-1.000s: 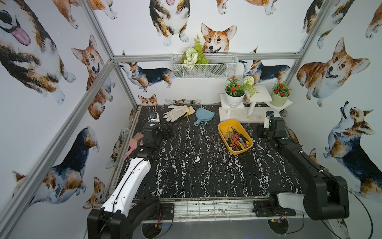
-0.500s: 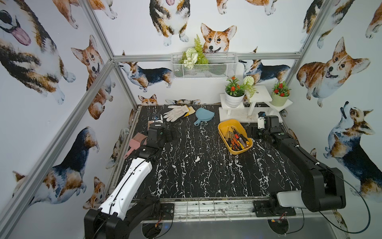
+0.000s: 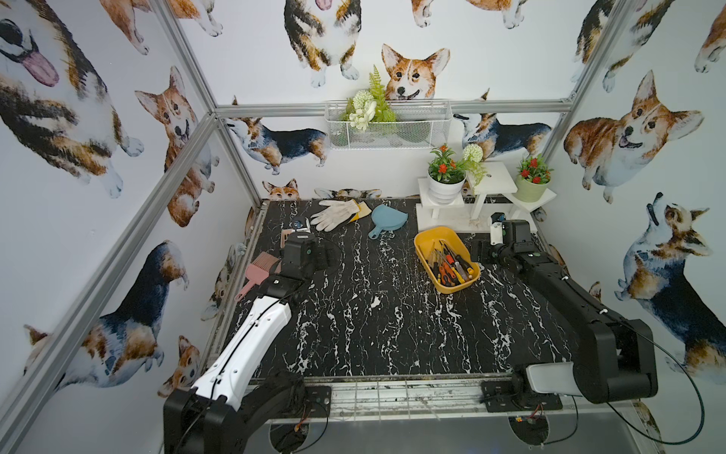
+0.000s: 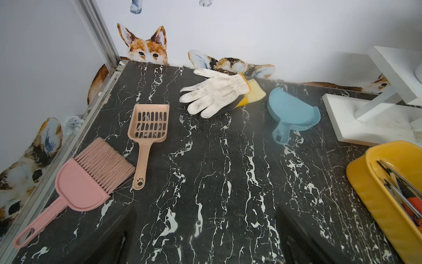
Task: Take out the screwdriver from the storage box
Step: Move the storage box to the center of the board.
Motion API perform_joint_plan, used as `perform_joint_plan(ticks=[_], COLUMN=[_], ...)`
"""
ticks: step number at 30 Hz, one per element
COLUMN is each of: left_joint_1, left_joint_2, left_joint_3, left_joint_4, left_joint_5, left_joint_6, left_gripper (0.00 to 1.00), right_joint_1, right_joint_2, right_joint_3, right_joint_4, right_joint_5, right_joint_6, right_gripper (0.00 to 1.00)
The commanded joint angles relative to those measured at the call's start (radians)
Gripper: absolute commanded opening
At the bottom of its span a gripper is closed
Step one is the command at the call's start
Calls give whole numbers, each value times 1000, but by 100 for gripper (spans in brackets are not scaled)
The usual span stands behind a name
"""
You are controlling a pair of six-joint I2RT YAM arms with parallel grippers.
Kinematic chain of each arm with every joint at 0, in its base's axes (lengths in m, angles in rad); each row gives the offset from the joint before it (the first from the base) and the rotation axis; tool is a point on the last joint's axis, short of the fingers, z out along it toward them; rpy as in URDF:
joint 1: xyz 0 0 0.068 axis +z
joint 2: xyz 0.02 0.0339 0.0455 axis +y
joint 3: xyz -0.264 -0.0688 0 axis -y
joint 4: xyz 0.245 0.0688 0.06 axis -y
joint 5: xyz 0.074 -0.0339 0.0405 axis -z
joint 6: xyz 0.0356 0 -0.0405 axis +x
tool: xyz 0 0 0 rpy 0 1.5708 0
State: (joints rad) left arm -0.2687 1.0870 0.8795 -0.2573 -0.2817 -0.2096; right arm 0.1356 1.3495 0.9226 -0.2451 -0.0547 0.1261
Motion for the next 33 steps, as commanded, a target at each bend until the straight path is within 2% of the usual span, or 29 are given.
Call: perform_joint_plan(ticks=[1,9,13,17,25,33], left_joint_1=[-1,-15,-41,-92,-172,-246], left_joint_2=[3,41,78,131,236,356], left_joint_3=[4,24,34,60,106,175], left_joint_4=[10,1,-3,-15,-2,-12], left_joint_5=[-8,94,119,107,103,95], left_joint_6=[3,-5,-2,19,17,9], left_gripper=[100,100,100,100,100,100], right_joint_1=[1,-1,-1,4,10,10], right_joint_2=[-7,14,42,67,140,246], right_joint_3=[1,11,26,43,88,178], right_joint_4=[-2,-21,-45,-67,-109,-153], right_joint_5=[7,-74,-105,-146,-130,-112], right_joint_6=[-18,-12,-12,-14,-15,-13], right_gripper=[92,84,84,85,85,80])
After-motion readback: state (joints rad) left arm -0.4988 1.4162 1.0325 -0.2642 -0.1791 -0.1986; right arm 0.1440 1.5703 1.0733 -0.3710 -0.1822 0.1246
